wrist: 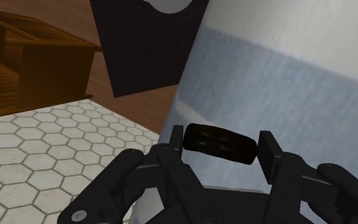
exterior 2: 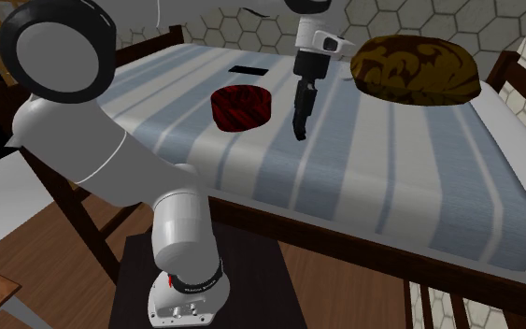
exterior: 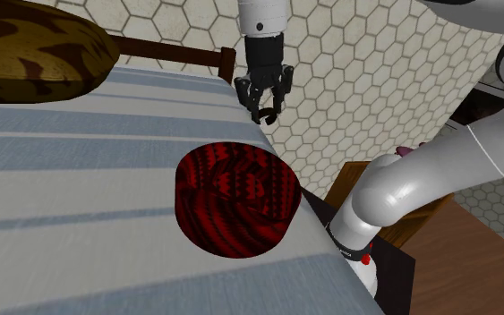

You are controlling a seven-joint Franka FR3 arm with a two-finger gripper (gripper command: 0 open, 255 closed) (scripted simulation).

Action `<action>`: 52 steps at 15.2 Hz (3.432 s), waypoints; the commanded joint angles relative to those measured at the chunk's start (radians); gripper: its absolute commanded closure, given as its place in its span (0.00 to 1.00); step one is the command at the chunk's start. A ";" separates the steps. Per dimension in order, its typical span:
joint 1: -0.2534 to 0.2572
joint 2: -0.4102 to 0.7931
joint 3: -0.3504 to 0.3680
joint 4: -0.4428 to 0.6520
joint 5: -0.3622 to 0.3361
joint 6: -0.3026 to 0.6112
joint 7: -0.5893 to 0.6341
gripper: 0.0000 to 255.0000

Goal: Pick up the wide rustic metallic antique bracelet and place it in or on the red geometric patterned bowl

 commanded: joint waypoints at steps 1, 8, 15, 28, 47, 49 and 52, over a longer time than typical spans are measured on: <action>-0.002 0.002 -0.004 0.033 -0.004 -0.031 -0.004 1.00; -0.009 0.029 -0.009 0.150 -0.015 -0.122 -0.005 1.00; -0.017 0.067 -0.010 0.278 -0.027 -0.213 -0.005 1.00; 0.023 0.120 0.170 0.431 0.094 -0.304 0.251 1.00; 0.065 0.194 0.395 0.413 0.193 -0.181 0.528 1.00; 0.069 0.181 0.393 0.376 0.198 -0.155 0.521 1.00; 0.073 0.165 0.392 0.323 0.205 -0.117 0.511 1.00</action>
